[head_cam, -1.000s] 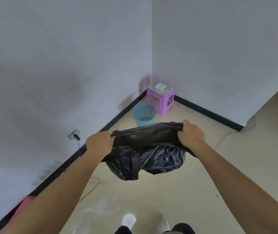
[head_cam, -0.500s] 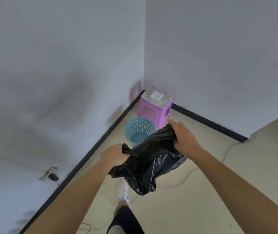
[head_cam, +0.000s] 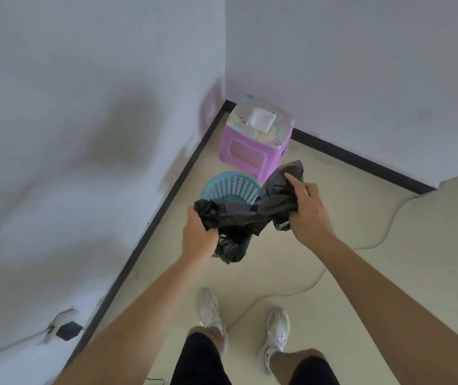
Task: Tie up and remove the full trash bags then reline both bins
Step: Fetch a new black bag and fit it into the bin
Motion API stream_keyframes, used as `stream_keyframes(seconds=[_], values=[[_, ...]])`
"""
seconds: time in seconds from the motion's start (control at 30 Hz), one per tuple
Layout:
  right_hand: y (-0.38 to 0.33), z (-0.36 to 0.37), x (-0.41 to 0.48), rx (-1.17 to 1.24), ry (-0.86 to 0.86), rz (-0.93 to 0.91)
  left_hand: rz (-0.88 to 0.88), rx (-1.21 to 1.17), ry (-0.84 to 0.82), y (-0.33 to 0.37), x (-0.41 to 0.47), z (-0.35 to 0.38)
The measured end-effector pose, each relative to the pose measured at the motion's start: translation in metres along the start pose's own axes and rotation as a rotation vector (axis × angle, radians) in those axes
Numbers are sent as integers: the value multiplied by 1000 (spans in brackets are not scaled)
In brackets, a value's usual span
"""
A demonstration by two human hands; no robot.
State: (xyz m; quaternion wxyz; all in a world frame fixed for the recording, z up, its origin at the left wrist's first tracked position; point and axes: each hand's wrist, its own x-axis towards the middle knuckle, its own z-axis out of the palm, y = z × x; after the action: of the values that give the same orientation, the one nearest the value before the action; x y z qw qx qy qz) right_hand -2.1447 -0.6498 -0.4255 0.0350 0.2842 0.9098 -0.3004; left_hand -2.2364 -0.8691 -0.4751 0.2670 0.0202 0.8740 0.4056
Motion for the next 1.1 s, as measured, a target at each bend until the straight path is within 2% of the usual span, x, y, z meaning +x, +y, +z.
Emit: stream_keyframes(seconds=[0.13, 0.27, 0.43, 0.57, 0.67, 0.77, 0.83, 0.97, 1.03, 1.1], values=[[50, 78, 49, 120, -28, -12, -33, -186, 12, -46, 54, 51], [112, 168, 97, 73, -86, -27, -52, -203, 65, -102, 122, 111], [178, 271, 155, 69, -238, -3, -123, -233, 46, -166, 205, 176], [205, 330, 194, -97, -277, -31, -116, -351, 115, -199, 267, 216], [217, 360, 214, -355, -177, -131, -79, -366, 89, -223, 299, 239], [223, 376, 228, -597, -92, -259, -159, -239, 58, -249, 323, 256], [223, 376, 231, -611, -103, -271, -214, -126, -27, -257, 326, 266], [212, 364, 224, -512, -136, -189, -136, 309, -424, -256, 311, 281], [205, 368, 225, -593, -174, -284, -135, 500, -579, -253, 309, 286], [204, 388, 232, -726, -322, -355, -127, 641, -628, -254, 313, 290]])
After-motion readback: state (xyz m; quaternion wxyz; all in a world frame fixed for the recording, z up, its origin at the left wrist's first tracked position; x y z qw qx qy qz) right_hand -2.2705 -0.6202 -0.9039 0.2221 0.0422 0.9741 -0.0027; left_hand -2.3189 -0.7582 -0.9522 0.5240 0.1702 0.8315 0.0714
